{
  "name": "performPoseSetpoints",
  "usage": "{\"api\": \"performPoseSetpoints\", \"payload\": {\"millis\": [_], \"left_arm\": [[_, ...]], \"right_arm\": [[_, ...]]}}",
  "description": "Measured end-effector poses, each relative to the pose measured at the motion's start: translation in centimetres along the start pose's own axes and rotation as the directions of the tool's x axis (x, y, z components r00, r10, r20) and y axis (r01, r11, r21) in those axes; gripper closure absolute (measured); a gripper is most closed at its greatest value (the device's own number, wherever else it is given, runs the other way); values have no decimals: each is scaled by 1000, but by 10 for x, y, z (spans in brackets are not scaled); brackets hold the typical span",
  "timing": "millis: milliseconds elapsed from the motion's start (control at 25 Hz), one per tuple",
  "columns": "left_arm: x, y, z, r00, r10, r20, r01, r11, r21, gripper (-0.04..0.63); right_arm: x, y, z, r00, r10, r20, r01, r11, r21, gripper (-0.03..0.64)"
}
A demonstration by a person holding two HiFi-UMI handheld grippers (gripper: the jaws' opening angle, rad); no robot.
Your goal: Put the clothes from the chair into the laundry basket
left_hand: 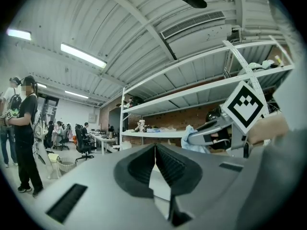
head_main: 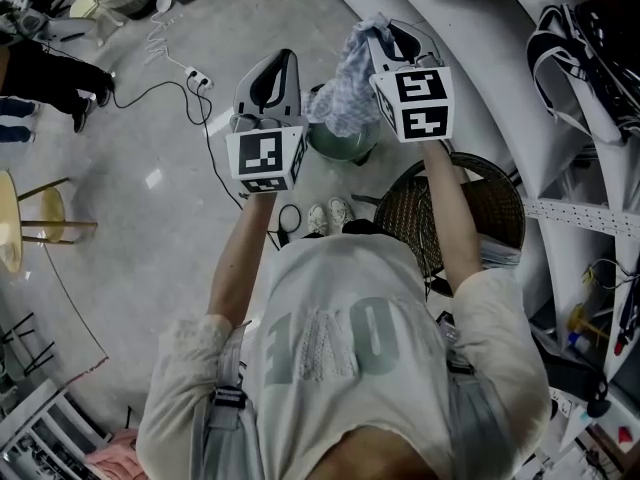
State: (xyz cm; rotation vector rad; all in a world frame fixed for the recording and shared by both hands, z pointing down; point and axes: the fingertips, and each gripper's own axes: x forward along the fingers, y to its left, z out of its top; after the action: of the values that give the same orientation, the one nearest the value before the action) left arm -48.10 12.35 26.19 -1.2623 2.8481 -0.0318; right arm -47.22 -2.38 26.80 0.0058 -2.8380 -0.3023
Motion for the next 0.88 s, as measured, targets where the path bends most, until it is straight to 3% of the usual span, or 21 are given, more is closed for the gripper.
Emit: {"api": "performPoseSetpoints", "payload": {"millis": [80, 120, 240, 400, 880], "left_arm": [[-1, -1, 0, 1000, 0, -3, 0, 1000, 2, 577], [-1, -2, -1, 1000, -2, -5, 2, 1000, 3, 577], [-3, -5, -2, 1000, -6, -10, 6, 1000, 5, 577], [-3, -10, -4, 1000, -9, -15, 9, 1000, 6, 577], [-5, -18, 1, 1000, -12, -1, 12, 1000, 20, 577]], "right_arm": [[6, 2, -16, 997, 3, -76, -2, 1000, 16, 525], [8, 5, -23, 995, 13, -103, -11, 1000, 13, 453], [8, 12, -20, 998, 8, -66, -12, 998, -56, 380], [3, 12, -3, 1000, -5, 21, 8, 994, -107, 380], [-6, 11, -1, 999, 1, 40, 3, 996, -90, 380]]}}
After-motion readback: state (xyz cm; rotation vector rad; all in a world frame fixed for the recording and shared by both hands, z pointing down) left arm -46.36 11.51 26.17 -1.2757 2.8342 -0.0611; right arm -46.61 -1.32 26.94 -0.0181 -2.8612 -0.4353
